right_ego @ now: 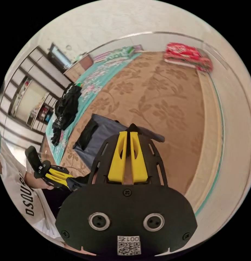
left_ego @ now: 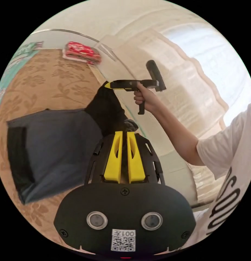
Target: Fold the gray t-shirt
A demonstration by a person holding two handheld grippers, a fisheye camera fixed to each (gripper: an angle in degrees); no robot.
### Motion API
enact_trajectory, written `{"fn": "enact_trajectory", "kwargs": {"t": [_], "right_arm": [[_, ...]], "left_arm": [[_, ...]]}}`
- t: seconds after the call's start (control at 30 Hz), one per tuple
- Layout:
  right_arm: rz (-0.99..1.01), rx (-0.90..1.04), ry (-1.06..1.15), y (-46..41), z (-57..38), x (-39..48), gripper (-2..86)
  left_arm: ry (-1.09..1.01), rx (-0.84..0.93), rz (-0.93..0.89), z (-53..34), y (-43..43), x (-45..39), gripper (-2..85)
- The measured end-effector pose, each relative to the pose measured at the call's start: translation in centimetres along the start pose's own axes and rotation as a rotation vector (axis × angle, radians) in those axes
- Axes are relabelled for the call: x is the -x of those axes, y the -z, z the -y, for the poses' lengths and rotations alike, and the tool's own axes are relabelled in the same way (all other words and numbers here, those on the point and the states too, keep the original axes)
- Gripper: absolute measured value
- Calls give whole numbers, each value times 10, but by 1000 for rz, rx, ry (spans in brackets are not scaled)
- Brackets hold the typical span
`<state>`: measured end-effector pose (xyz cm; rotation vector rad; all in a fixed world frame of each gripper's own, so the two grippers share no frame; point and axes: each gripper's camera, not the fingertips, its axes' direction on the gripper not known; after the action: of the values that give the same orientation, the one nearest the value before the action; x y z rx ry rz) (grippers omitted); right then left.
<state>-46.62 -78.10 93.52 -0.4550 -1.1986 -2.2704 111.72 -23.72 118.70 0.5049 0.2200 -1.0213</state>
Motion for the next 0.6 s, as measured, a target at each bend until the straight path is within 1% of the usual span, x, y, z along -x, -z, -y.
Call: {"fn": "enact_trajectory", "kwargs": {"t": [0.07, 0.1, 0.13, 0.17, 0.2, 0.23, 0.27, 0.3, 0.33, 0.37, 0.4, 0.43, 0.5, 0.57, 0.6], "right_arm": [[5, 10, 116, -32, 28, 47, 22], [21, 18, 170, -58, 45, 76, 24], [43, 26, 195, -73, 52, 91, 26], [104, 49, 236, -106, 65, 118, 30], [148, 104, 281, -144, 74, 144, 39], [157, 138, 308, -165, 77, 156, 43], [153, 202, 312, -203, 79, 174, 60], [149, 247, 289, -230, 77, 183, 71], [149, 248, 259, -238, 75, 185, 75], [178, 196, 210, -239, 69, 188, 81], [191, 127, 168, -228, 59, 189, 84], [179, 99, 152, -221, 53, 190, 87], [70, 44, 87, -193, 20, 192, 98], [-23, 63, 31, -180, -8, 195, 114], [-72, 104, -11, -178, -28, 199, 127]], "left_arm": [[94, -41, 136, -21, 57, 43, -15], [117, -44, 175, -27, 70, 54, -15], [176, -46, 255, -42, 93, 77, -15], [253, -31, 320, -59, 112, 101, -14], [295, -22, 348, -68, 120, 114, -14], [385, -2, 407, -87, 132, 137, -14], [466, 30, 476, -108, 140, 160, -13], [496, 49, 501, -117, 143, 170, -12], [551, 87, 523, -134, 150, 190, -11], [607, 87, 528, -148, 161, 205, -9], [628, 65, 519, -153, 167, 210, -9], [642, 9, 489, -162, 182, 216, -7], [633, -24, 467, -171, 198, 223, -1], [649, -9, 448, -180, 210, 236, 22], [654, -3, 439, -181, 212, 239, 31]]}}
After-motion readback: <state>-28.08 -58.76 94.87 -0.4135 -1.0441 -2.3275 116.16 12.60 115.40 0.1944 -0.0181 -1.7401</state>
